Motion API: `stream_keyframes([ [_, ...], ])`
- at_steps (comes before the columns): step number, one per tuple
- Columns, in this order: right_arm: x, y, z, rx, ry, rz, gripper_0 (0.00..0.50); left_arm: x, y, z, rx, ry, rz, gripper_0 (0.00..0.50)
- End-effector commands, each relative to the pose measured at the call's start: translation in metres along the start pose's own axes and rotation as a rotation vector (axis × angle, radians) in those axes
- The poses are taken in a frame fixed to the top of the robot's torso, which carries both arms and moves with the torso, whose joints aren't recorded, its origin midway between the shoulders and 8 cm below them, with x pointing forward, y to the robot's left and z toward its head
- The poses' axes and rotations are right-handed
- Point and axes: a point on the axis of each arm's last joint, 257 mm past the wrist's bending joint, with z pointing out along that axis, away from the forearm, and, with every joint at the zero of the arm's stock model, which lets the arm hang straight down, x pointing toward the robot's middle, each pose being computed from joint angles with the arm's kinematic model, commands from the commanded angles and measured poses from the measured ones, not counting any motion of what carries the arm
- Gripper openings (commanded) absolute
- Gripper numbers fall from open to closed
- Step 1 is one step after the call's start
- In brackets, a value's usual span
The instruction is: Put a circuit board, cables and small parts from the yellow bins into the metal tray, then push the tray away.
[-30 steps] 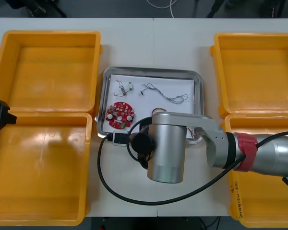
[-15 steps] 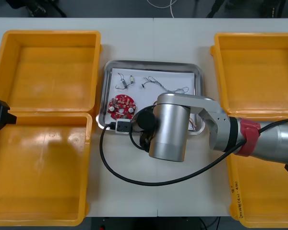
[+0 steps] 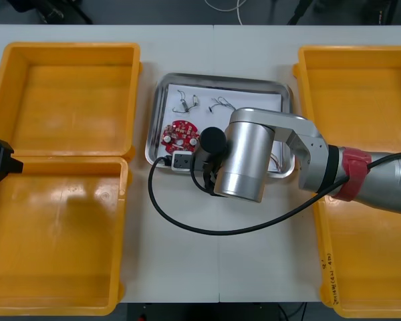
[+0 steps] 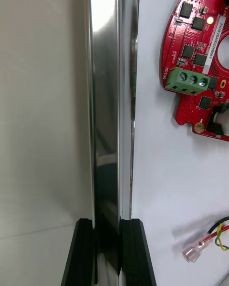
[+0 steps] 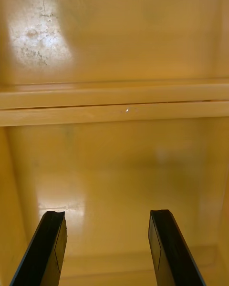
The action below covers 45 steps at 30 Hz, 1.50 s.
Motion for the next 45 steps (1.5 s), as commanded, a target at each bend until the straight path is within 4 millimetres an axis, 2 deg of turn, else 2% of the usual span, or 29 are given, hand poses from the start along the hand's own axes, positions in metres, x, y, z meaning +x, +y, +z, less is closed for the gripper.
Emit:
stream_keyframes([
  [1, 0.027, -0.033, 0.004, 0.030, 0.039, -0.003, 0.000, -0.002, 0.017, -0.013, -0.059, -0.014, 0.101, 0.500],
  [24, 0.015, -0.075, 0.007, 0.039, 0.001, 0.030, 0.000, -0.002, 0.017, -0.013, -0.059, -0.014, 0.101, 0.500],
  [32, -0.008, -0.080, 0.008, 0.052, -0.053, 0.017, 0.000, -0.002, 0.017, -0.013, -0.059, -0.014, 0.101, 0.500],
  [39, -0.011, -0.086, 0.010, 0.066, -0.071, -0.019, 0.000, -0.002, 0.017, -0.013, -0.059, -0.014, 0.101, 0.500],
  [45, -0.019, -0.097, 0.010, 0.086, -0.079, -0.116, 0.000, -0.002, 0.017, -0.013, -0.059, -0.014, 0.101, 0.500],
])
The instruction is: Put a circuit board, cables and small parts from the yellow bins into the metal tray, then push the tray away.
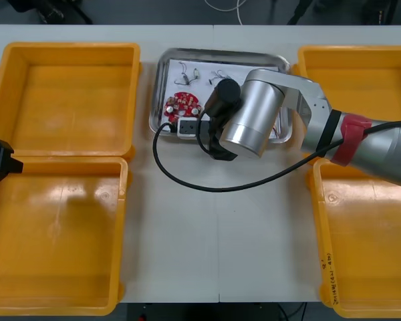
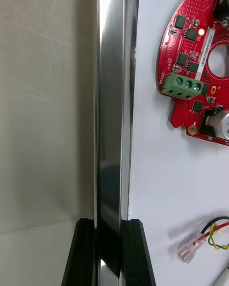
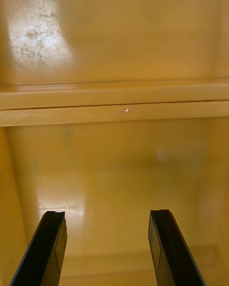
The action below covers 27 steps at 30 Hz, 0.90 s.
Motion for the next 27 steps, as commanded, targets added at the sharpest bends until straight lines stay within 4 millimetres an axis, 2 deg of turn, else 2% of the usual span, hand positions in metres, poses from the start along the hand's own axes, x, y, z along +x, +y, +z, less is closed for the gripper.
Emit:
stream_keyframes([
  [1, -0.016, -0.016, -0.002, 0.021, -0.026, -0.054, 0.000, -0.002, 0.016, -0.013, -0.059, -0.014, 0.101, 0.500],
  [14, -0.018, -0.030, -0.002, 0.030, -0.057, -0.012, 0.000, -0.002, 0.016, -0.013, -0.059, -0.014, 0.101, 0.500],
  [20, -0.012, -0.045, 0.002, 0.056, -0.054, -0.004, 0.000, -0.002, 0.016, -0.013, -0.059, -0.014, 0.101, 0.500],
  [27, -0.015, -0.056, 0.001, 0.073, -0.055, -0.007, 0.000, -0.002, 0.016, -0.013, -0.059, -0.014, 0.101, 0.500],
])
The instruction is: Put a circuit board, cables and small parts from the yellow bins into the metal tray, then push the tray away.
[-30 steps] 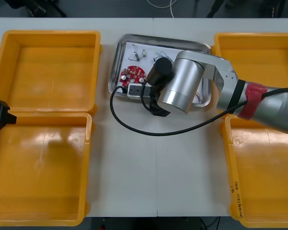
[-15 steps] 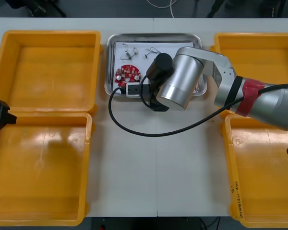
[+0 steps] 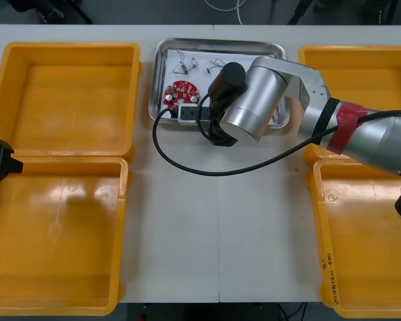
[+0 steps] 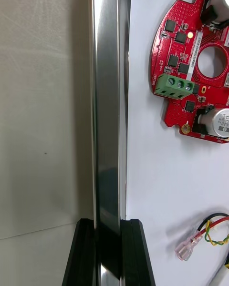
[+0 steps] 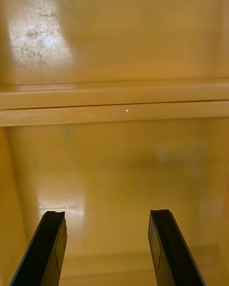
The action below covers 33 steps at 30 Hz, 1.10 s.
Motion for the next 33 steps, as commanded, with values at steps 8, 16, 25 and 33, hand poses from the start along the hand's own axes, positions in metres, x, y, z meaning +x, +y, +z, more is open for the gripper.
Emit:
stream_keyframes([
  [8, -0.010, -0.033, -0.005, 0.046, -0.023, -0.014, 0.000, -0.002, 0.016, -0.013, -0.059, -0.014, 0.101, 0.500],
  [16, -0.014, -0.044, -0.002, 0.064, -0.033, -0.007, 0.000, -0.002, 0.016, -0.013, -0.059, -0.014, 0.101, 0.500],
  [25, -0.022, -0.047, -0.004, 0.065, -0.056, -0.001, 0.000, -0.002, 0.016, -0.013, -0.059, -0.014, 0.101, 0.500],
  [33, -0.024, -0.048, -0.004, 0.065, -0.061, -0.007, 0.000, -0.002, 0.016, -0.013, -0.059, -0.014, 0.101, 0.500],
])
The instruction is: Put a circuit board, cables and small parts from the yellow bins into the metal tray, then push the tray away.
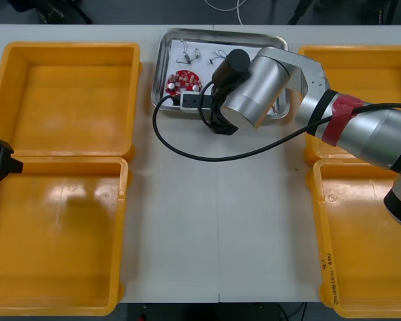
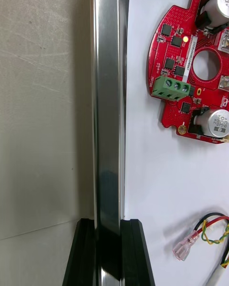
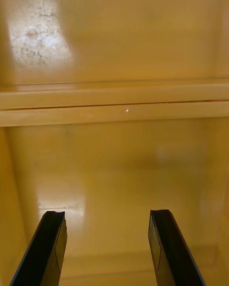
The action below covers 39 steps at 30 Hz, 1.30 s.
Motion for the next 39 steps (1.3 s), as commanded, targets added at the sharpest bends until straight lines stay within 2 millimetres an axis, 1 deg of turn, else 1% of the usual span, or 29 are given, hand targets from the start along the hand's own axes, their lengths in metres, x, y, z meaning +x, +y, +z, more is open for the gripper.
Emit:
stream_keyframes([
  [1, -0.027, -0.018, -0.010, 0.023, -0.046, -0.031, 0.000, -0.002, 0.016, -0.013, -0.059, -0.014, 0.101, 0.500],
  [13, -0.027, -0.019, -0.011, 0.025, -0.046, -0.031, 0.000, -0.002, 0.016, -0.013, -0.059, -0.014, 0.101, 0.500],
  [14, -0.027, -0.019, -0.011, 0.025, -0.047, -0.032, 0.014, -0.002, 0.016, -0.013, -0.059, -0.014, 0.101, 0.500],
  [15, -0.028, -0.019, -0.011, 0.024, -0.048, -0.029, 0.101, -0.002, 0.016, -0.013, -0.059, -0.014, 0.101, 0.500],
  [16, -0.027, -0.019, -0.011, 0.025, -0.048, -0.030, 0.131, -0.002, 0.016, -0.013, -0.059, -0.014, 0.101, 0.500],
  [17, -0.026, -0.020, -0.011, 0.025, -0.047, -0.027, 0.145, -0.002, 0.016, -0.013, -0.059, -0.014, 0.101, 0.500],
  [22, -0.028, -0.023, -0.013, 0.029, -0.053, -0.025, 0.145, -0.002, 0.016, -0.013, -0.059, -0.014, 0.101, 0.500],
  [23, -0.029, -0.024, -0.014, 0.030, -0.054, -0.027, 0.166, -0.002, 0.016, -0.013, -0.059, -0.014, 0.101, 0.500],
  [24, -0.029, -0.025, -0.015, 0.027, -0.050, -0.024, 0.222, -0.002, 0.016, -0.013, -0.059, -0.014, 0.101, 0.500],
  [25, -0.028, -0.026, -0.015, 0.027, -0.046, -0.024, 0.247, -0.002, 0.016, -0.013, -0.059, -0.014, 0.101, 0.500],
  [27, -0.027, -0.028, -0.018, 0.022, -0.035, -0.029, 0.357, -0.002, 0.016, -0.013, -0.059, -0.014, 0.101, 0.500],
  [29, -0.026, -0.029, -0.020, 0.017, -0.029, -0.026, 0.375, -0.002, 0.016, -0.013, -0.059, -0.014, 0.101, 0.500],
  [30, -0.027, -0.031, -0.022, 0.015, -0.029, -0.020, 0.396, -0.002, 0.016, -0.013, -0.059, -0.014, 0.101, 0.500],
  [33, -0.027, -0.031, -0.024, 0.003, -0.031, -0.013, 0.413, -0.002, 0.016, -0.013, -0.059, -0.014, 0.101, 0.500],
  [36, -0.025, -0.031, -0.028, -0.015, -0.025, 0.001, 0.451, -0.002, 0.016, -0.013, -0.059, -0.014, 0.101, 0.500],
  [39, -0.025, -0.032, -0.033, -0.030, -0.020, 0.005, 0.457, -0.002, 0.016, -0.013, -0.059, -0.014, 0.101, 0.500],
])
